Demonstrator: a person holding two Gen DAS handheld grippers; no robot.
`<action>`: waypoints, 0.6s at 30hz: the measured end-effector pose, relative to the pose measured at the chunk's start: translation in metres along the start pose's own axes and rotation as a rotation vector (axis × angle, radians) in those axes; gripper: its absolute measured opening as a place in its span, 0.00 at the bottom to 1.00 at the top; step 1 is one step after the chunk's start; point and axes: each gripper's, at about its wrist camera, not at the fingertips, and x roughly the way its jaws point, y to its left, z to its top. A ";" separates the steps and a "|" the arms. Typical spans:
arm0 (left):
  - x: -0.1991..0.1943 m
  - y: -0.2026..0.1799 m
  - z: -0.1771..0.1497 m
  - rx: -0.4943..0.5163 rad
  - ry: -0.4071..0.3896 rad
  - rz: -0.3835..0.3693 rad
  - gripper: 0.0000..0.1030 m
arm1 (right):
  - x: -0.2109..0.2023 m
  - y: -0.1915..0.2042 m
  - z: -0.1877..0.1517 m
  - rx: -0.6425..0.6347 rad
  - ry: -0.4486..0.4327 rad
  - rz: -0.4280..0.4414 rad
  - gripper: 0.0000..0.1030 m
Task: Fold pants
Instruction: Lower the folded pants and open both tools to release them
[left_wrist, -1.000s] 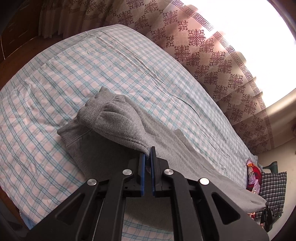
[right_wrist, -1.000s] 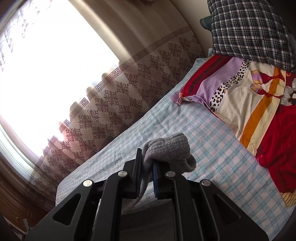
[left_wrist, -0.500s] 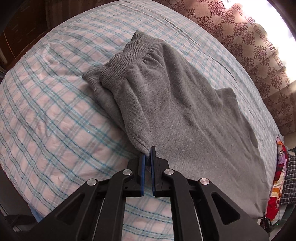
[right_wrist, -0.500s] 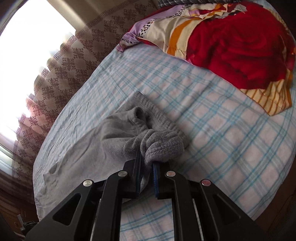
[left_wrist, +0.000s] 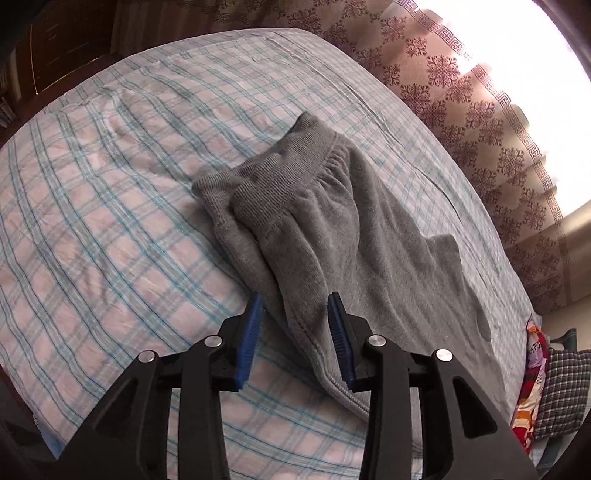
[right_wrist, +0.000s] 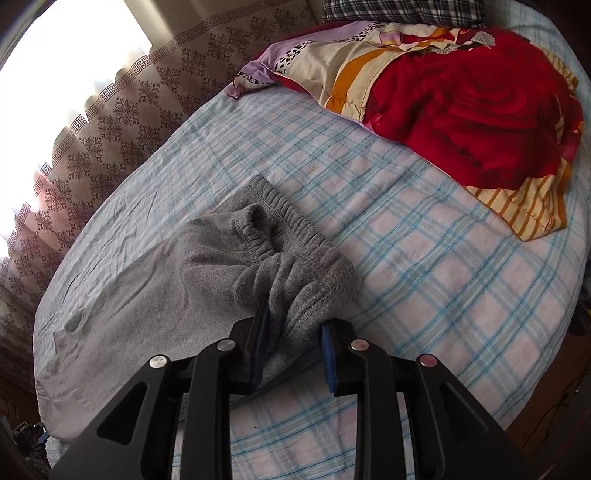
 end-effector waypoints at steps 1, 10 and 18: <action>0.000 0.003 0.004 -0.022 -0.005 -0.014 0.37 | 0.001 0.000 0.000 -0.001 0.002 -0.007 0.33; 0.015 -0.002 0.036 -0.059 -0.006 -0.011 0.37 | -0.006 0.002 -0.001 -0.014 -0.025 -0.045 0.43; 0.037 0.020 0.045 -0.184 0.046 -0.012 0.55 | -0.025 0.027 -0.002 -0.124 -0.135 -0.134 0.55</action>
